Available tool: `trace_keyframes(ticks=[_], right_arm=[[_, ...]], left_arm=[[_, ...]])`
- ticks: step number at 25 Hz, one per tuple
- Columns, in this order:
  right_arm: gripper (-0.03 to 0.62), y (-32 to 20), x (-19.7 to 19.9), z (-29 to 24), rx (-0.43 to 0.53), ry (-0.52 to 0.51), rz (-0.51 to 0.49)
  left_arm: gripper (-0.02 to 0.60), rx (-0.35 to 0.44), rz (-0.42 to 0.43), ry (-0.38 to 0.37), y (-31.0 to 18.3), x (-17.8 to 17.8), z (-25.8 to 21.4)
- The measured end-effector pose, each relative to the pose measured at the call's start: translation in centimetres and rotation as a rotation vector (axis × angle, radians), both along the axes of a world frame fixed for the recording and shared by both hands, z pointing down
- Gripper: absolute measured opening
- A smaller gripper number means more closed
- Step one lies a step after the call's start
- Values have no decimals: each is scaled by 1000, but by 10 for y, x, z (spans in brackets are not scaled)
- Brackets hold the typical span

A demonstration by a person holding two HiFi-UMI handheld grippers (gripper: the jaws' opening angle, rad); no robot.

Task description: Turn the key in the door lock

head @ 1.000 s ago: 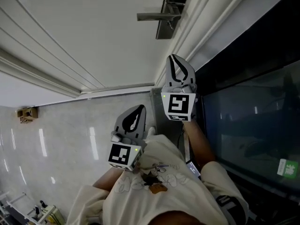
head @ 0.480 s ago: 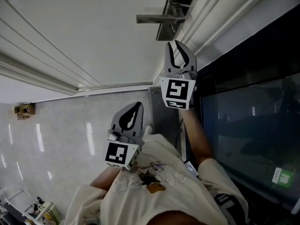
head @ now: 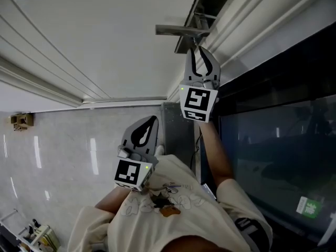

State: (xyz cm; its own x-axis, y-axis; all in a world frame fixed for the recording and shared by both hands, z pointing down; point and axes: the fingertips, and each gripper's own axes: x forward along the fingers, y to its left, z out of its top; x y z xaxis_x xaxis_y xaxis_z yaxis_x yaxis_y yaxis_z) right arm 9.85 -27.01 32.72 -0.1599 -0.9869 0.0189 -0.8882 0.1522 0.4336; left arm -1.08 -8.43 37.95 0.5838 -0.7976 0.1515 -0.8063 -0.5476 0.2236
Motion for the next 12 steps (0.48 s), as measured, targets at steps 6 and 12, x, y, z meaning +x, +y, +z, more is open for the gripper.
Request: trace_keyframes(ticks=[6,12], right_arm=[[83,-11,-1,-5,0,7,5],[77,-22,-2,-5,-14,12,12]], left_arm=[[6,10,11,3,-8,3,-2],[5,15,11,-1,-17,3,-4]])
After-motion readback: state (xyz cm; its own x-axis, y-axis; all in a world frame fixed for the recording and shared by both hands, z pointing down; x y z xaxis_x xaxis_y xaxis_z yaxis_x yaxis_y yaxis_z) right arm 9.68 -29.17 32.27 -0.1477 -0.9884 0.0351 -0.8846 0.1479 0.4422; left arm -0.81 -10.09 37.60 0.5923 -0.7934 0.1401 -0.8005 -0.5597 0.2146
